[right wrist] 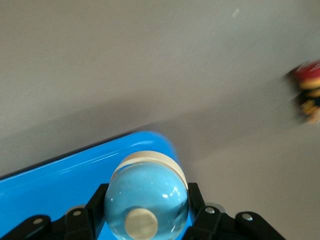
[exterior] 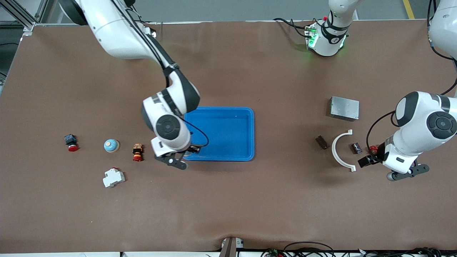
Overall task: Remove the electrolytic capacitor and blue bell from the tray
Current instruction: 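Carry the second bell near the white block and release it with the right gripper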
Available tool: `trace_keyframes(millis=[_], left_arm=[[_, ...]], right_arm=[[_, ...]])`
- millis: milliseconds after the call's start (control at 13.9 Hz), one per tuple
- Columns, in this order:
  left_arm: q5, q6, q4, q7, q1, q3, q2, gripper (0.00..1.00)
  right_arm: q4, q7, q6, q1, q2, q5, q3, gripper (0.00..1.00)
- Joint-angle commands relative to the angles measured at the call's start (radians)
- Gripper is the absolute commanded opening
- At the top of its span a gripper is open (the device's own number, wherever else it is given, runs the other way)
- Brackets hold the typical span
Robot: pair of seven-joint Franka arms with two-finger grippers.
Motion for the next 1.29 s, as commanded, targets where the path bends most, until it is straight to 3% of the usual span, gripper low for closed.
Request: trace_keyframes(millis=[0, 215, 430, 645, 932, 1219], left_arm=[[0.015, -0.042, 0.039, 0.013, 0.007, -0.007, -0.037, 1.00], [-0.013, -0.135, 0.062, 0.018, 0.010, -0.025, -0.133, 1.00], [-0.079, -0.180, 0.093, 0.018, 0.013, -0.033, -0.179, 1.00], [-0.100, -0.216, 0.103, 0.021, 0.013, -0.036, -0.238, 1.00], [-0.205, -0.360, 0.191, 0.061, 0.011, -0.051, -0.290, 1.00], [-0.315, -0.466, 0.243, 0.162, 0.017, -0.048, -0.356, 1.00]], right_arm=[[-0.110, -0.286, -0.020, -0.135, -0.132, 0.010, 0.012, 0.00], [-0.150, -0.596, -0.018, -0.283, -0.177, 0.009, 0.010, 0.00], [-0.149, -0.890, 0.040, -0.435, -0.160, 0.004, 0.012, 0.00], [-0.146, -1.092, 0.139, -0.536, -0.093, 0.006, 0.012, 0.00], [-0.130, -1.298, 0.262, -0.642, 0.019, 0.007, 0.012, 0.00], [0.001, -1.426, 0.265, -0.693, 0.142, 0.003, 0.012, 0.00]])
